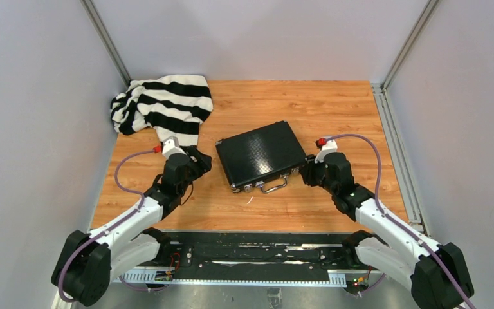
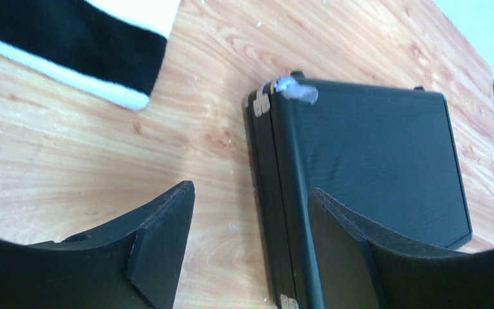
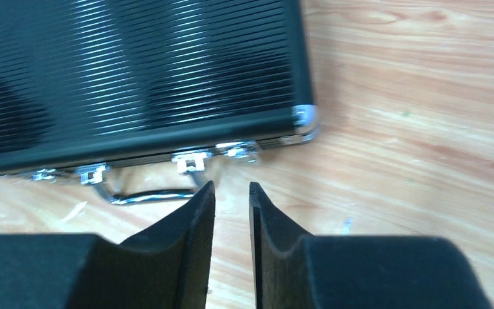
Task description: Pack up texas hold em set
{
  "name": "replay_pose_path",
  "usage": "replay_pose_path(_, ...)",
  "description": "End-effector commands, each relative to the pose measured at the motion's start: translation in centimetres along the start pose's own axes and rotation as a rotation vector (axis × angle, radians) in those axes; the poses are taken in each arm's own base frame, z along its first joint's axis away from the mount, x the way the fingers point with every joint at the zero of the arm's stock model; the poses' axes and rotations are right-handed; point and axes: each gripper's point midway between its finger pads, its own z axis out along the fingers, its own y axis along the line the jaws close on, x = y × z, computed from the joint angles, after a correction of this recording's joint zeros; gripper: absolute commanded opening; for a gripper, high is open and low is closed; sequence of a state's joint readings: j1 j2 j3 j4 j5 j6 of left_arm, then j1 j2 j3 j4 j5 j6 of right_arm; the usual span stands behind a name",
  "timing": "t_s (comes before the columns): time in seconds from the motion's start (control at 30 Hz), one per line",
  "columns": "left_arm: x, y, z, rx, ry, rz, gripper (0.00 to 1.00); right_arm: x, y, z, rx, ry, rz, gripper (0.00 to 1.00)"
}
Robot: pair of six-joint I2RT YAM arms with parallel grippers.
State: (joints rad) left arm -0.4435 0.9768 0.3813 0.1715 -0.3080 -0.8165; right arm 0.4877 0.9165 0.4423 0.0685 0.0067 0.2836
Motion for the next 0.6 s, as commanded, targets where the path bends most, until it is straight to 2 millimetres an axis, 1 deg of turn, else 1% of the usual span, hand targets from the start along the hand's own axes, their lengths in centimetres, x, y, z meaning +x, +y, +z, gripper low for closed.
replay_pose_path(0.0,2.4,-0.1,-0.6,0.011,0.035,-0.030,0.69,-1.0,-3.5,0.0,0.156,-0.007,0.019,0.12)
replay_pose_path(0.03,3.1,-0.1,-0.8,0.014,0.046,-0.029,0.68,-1.2,-3.9,0.0,0.173,-0.001,0.034,0.05)
replay_pose_path(0.07,3.9,-0.2,-1.1,0.020,0.060,-0.021,0.66,-1.4,-4.1,0.0,0.174,0.004,0.042,0.02)
replay_pose_path(0.13,5.5,-0.6,-1.8,0.043,0.088,-0.001,0.56,-1.6,-3.6,0.1,0.140,0.017,0.037,0.01)
replay_pose_path(0.2,6.7,-0.5,-2.6,0.062,0.108,0.003,0.44,-1.4,-2.3,0.1,0.072,0.036,0.037,0.01)
replay_pose_path(0.23,7.4,-0.1,-3.0,0.069,0.120,0.002,0.38,-1.2,-1.9,0.1,0.048,0.045,0.044,0.01)
replay_pose_path(0.27,7.7,-0.4,-3.5,0.092,0.125,-0.008,0.29,-0.9,-1.6,0.1,0.032,0.056,0.051,0.01)
replay_pose_path(0.33,8.4,-0.4,-4.4,0.130,0.136,-0.020,0.12,-0.1,-1.3,0.2,0.015,0.071,0.060,0.01)
replay_pose_path(0.4,9.2,-0.3,-5.2,0.169,0.154,-0.023,0.01,1.0,-1.3,0.3,0.011,0.091,0.066,0.01)
replay_pose_path(0.5,10.0,-0.7,-5.9,0.206,0.182,-0.020,0.00,2.2,-1.4,0.5,0.008,0.116,0.076,0.01)
replay_pose_path(0.53,10.2,-0.7,-5.9,0.208,0.192,-0.010,0.02,2.4,-1.4,0.5,0.005,0.121,0.078,0.01)
replay_pose_path(0.57,10.4,-0.8,-5.9,0.213,0.198,0.006,0.11,2.5,-1.3,0.5,0.002,0.119,0.081,0.01)
